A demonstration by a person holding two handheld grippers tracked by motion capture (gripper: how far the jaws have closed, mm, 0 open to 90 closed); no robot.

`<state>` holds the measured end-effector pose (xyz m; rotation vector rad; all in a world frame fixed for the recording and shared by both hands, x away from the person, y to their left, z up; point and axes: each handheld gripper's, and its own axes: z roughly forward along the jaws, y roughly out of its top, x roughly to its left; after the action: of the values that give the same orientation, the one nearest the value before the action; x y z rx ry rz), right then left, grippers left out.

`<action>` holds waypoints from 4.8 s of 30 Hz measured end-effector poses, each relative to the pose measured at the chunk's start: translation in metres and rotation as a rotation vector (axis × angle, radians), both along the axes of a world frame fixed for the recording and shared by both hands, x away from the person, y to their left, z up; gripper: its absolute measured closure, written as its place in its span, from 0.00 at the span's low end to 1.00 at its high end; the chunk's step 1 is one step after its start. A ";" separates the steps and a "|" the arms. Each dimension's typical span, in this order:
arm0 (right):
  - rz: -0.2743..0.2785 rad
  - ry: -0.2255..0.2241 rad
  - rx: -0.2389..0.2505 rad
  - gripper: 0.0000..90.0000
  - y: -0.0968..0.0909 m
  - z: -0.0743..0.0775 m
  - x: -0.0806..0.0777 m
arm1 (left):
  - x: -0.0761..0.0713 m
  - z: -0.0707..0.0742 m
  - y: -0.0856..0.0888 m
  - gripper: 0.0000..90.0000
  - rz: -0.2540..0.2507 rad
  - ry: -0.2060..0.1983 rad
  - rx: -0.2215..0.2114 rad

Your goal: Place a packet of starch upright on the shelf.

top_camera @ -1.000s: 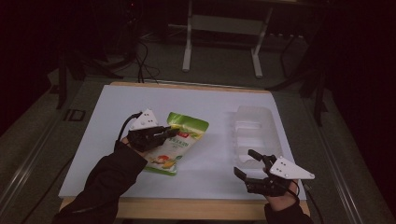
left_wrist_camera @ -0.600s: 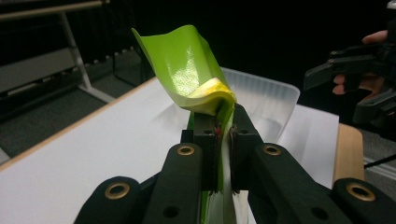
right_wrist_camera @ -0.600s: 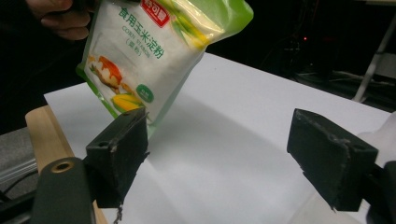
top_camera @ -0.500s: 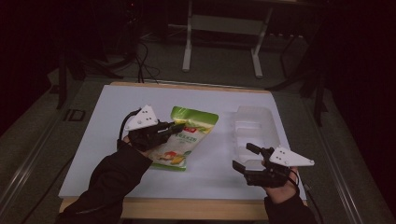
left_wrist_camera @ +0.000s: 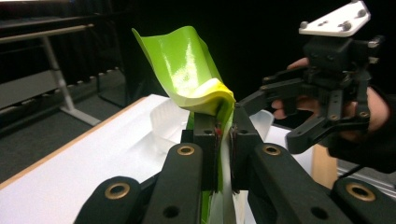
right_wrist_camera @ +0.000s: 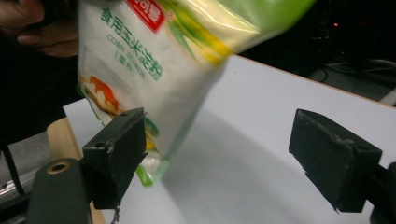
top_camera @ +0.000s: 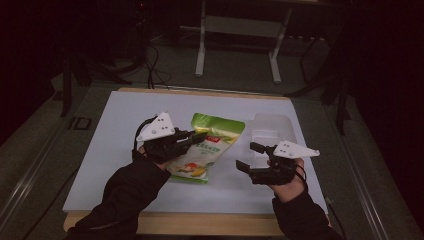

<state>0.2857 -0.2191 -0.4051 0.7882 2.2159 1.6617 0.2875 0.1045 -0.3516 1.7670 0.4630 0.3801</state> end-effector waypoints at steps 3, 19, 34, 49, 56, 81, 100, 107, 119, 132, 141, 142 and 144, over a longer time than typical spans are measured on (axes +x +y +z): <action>0.026 -0.004 0.004 0.21 0.007 0.001 0.001 | -0.001 0.002 -0.005 0.96 -0.014 -0.003 0.000; 0.099 -0.037 0.000 0.37 0.025 0.010 0.006 | -0.003 0.001 -0.020 0.96 -0.057 -0.001 -0.040; 0.107 0.088 0.042 0.75 0.026 0.009 0.019 | -0.004 -0.003 -0.024 0.95 -0.060 0.028 -0.033; 0.072 0.080 -0.077 0.93 0.032 0.025 0.008 | 0.000 -0.009 -0.017 0.95 -0.097 0.049 -0.035; 0.048 0.044 -0.068 0.94 0.026 0.040 0.005 | 0.002 -0.009 -0.015 0.83 -0.113 0.048 -0.067; -0.171 -0.046 0.025 0.94 -0.045 0.084 0.028 | -0.001 -0.049 0.016 0.02 0.021 0.103 -0.046; -0.374 -0.014 0.009 0.94 -0.094 0.073 0.093 | -0.010 -0.109 0.041 0.01 0.107 0.163 -0.004; -0.426 0.010 0.013 0.94 -0.105 0.062 0.111 | -0.011 -0.124 0.042 0.01 0.098 0.167 -0.030; -0.473 0.075 0.004 0.94 -0.107 0.042 0.147 | -0.015 -0.130 0.037 0.01 0.079 0.095 -0.008; -0.461 0.134 -0.024 0.94 -0.103 0.016 0.164 | -0.013 -0.134 0.042 0.01 0.079 0.123 -0.035; -0.443 0.176 -0.019 0.94 -0.101 0.002 0.161 | -0.013 -0.135 0.044 0.01 0.083 0.129 -0.049; -0.443 0.185 -0.024 0.94 -0.102 -0.001 0.161 | -0.013 -0.134 0.045 0.01 0.083 0.129 -0.050; -0.437 0.200 -0.012 0.94 -0.105 -0.006 0.161 | -0.013 -0.134 0.045 0.01 0.082 0.130 -0.051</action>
<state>0.4463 -0.3239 -0.4108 1.3721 1.9775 1.4036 0.2741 0.1496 -0.4858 1.7333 0.6337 0.3097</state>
